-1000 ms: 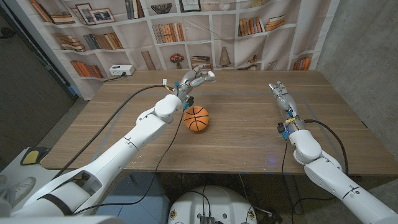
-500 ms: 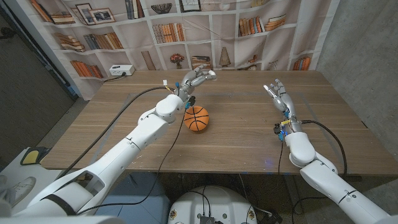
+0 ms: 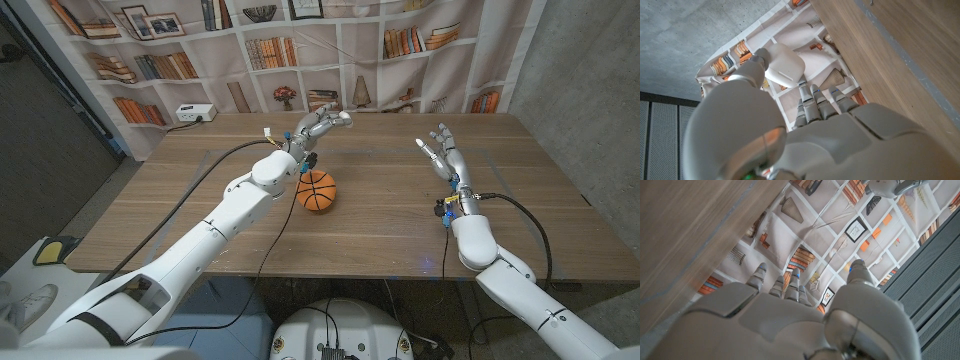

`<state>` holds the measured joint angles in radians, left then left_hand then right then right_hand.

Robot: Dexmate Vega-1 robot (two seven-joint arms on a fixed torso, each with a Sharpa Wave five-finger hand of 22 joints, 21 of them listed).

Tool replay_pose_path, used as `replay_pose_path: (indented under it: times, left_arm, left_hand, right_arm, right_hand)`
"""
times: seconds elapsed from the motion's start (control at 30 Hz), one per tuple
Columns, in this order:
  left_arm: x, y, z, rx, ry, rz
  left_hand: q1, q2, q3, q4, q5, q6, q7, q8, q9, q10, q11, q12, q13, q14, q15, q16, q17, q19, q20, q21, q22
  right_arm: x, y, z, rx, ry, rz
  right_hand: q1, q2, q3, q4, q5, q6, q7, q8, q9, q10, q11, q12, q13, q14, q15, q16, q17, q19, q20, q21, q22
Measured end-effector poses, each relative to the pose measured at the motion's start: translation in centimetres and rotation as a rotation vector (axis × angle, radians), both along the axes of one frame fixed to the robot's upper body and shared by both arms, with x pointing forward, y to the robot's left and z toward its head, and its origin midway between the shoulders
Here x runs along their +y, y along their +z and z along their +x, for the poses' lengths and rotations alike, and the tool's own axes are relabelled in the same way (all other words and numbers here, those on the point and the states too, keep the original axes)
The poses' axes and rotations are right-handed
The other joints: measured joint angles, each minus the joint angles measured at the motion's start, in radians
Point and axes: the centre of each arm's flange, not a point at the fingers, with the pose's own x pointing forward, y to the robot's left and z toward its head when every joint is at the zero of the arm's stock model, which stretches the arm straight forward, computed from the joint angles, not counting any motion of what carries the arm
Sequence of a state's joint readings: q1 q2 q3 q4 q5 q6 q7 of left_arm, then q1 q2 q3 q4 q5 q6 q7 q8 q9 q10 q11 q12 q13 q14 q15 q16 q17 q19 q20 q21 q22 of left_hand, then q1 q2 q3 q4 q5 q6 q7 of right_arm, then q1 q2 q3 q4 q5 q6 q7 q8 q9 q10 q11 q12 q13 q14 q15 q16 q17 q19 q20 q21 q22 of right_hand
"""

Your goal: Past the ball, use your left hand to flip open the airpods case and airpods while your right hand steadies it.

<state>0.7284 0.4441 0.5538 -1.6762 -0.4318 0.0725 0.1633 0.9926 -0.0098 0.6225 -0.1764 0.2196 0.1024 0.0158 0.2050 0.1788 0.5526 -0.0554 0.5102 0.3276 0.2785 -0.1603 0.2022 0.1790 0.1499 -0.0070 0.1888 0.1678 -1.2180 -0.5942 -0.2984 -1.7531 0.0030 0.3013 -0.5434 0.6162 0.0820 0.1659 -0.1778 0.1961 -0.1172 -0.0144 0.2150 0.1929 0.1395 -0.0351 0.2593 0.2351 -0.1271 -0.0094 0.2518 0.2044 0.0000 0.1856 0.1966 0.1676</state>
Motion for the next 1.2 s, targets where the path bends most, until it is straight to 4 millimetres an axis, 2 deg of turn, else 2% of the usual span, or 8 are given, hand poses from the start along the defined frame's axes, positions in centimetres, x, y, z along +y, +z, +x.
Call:
replay_pose_path:
  times: [0.2,0.33,0.73,1.03,1.2]
  left_arm:
    - [-0.4,0.2,-0.2,0.017,-0.040,-0.026]
    - [-0.7,0.2,-0.3,0.030,-0.064,-0.043]
    - [-1.4,0.1,-0.6,0.062,-0.123,-0.084]
    - [-1.7,-0.1,-0.7,0.078,-0.148,-0.099]
    - [-1.9,-0.4,-0.6,0.090,-0.164,-0.107]
  left_hand:
    - [0.001,0.001,-0.008,0.000,0.000,0.014,-0.003,0.000,0.000,0.000,0.000,0.000,0.000,0.000,0.000,0.000,0.000,0.000,0.000,0.000,0.000]
    - [0.001,0.001,-0.011,0.002,0.000,0.014,-0.003,0.000,0.000,0.000,0.000,0.000,0.000,0.000,0.000,0.000,0.000,-0.005,0.005,0.000,0.000]
    - [0.007,0.007,-0.016,0.005,0.000,0.014,-0.003,0.000,0.000,0.000,0.000,0.000,0.000,-0.005,0.006,0.000,0.000,-0.005,0.005,0.000,0.000]
    - [0.008,0.007,-0.023,0.004,0.004,0.014,-0.003,0.000,0.000,0.000,0.000,0.000,0.000,-0.005,0.006,0.000,0.000,-0.005,0.005,0.000,0.000]
    - [0.008,0.007,-0.025,0.005,0.004,0.014,-0.003,0.000,0.000,0.000,0.000,-0.006,0.000,-0.005,0.005,0.000,0.000,-0.005,0.005,0.000,0.000]
  right_arm:
    - [0.6,0.3,-0.5,-0.041,-0.031,-0.022]
    - [1.0,0.5,-0.9,-0.068,-0.059,-0.044]
    - [2.2,0.8,-2.0,-0.137,-0.125,-0.083]
    - [3.3,0.9,-3.0,-0.188,-0.240,-0.118]
    - [4.5,0.9,-3.6,-0.217,-0.312,-0.157]
  right_hand:
    - [0.041,-0.006,0.014,-0.003,0.000,0.008,-0.013,0.000,0.000,0.020,-0.020,0.009,0.005,0.014,-0.004,0.000,0.000,0.007,-0.007,0.000,0.000]
    - [0.076,-0.017,0.024,-0.001,0.000,0.017,-0.025,0.007,0.000,0.068,-0.032,0.030,0.012,0.033,-0.023,0.004,0.000,0.024,-0.010,0.000,0.000]
    - [0.122,-0.028,0.037,0.003,0.000,0.026,-0.027,0.008,0.000,0.141,-0.055,0.066,0.027,0.079,-0.026,0.007,-0.005,0.064,-0.021,0.000,0.000]
    - [0.137,-0.043,0.042,0.008,0.000,0.026,-0.026,-0.001,0.000,0.192,-0.032,0.093,0.037,0.123,-0.022,0.015,-0.005,0.114,-0.021,0.000,0.000]
    - [0.149,-0.044,0.043,0.010,0.000,0.026,-0.026,-0.001,0.000,0.207,-0.016,0.100,0.039,0.141,-0.023,0.015,-0.005,0.126,-0.020,0.007,0.000]
